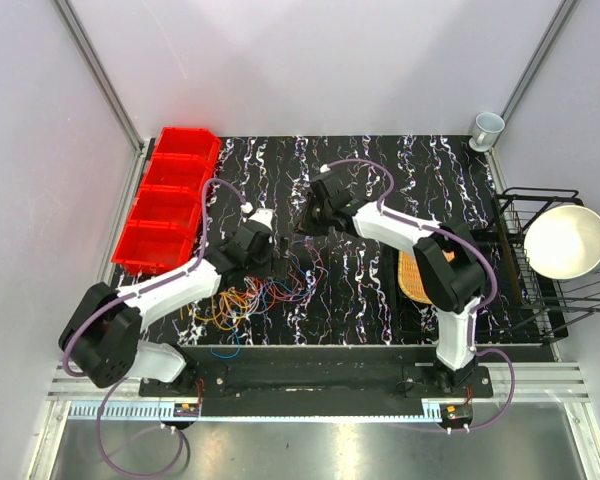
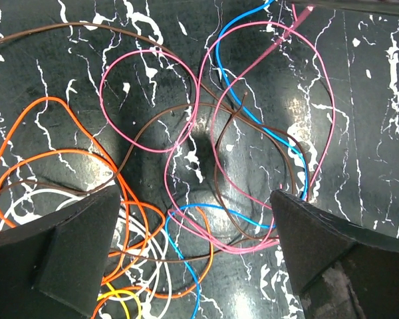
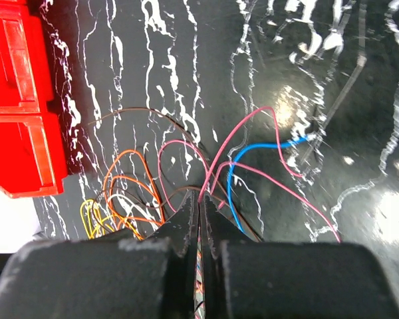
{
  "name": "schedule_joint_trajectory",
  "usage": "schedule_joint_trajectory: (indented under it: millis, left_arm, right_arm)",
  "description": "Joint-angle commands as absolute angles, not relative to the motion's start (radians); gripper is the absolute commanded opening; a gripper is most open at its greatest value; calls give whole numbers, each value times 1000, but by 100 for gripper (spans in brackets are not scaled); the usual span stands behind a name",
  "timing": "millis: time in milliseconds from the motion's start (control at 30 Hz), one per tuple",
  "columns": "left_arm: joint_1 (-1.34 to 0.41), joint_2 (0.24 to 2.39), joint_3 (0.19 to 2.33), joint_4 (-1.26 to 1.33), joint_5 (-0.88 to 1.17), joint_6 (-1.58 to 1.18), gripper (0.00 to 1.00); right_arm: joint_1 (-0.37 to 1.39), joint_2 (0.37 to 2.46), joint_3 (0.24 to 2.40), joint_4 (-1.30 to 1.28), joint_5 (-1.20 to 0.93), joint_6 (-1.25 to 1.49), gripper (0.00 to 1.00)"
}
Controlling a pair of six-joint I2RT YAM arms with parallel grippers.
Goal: Untangle the cables
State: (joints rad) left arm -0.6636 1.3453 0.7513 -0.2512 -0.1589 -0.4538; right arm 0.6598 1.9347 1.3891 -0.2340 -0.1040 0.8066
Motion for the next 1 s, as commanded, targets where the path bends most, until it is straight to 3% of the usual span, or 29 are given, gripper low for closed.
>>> schedule_joint_trajectory:
  millis: [0, 167, 433, 700, 867, 900, 967]
  left_arm:
    - [-654, 1368, 755, -164, -183, -469, 99]
    - [-649, 1451, 775, -143, -167, -462, 95]
    - [-629, 1532, 772, -91, -152, -462, 78]
    - [-618, 1542, 765, -58, -140, -451, 74]
    - [-618, 1558, 775, -55, -118, -453, 49]
    - [-618, 1563, 778, -57, -112, -454, 37]
    - [-620, 1577, 782, -60, -107, -457, 26]
  right_arm:
    - [660, 1986, 1465, -218, -156, 785, 0]
    - [658, 1999, 1440, -193, -163, 784, 0]
    - [658, 2005, 1428, -175, -187, 776, 0]
    - [658, 2014, 1430, -163, -209, 775, 0]
    - [658, 2023, 1433, -160, -212, 776, 0]
    - [660, 2023, 1433, -161, -210, 778, 0]
    - [660, 2025, 1433, -160, -212, 776, 0]
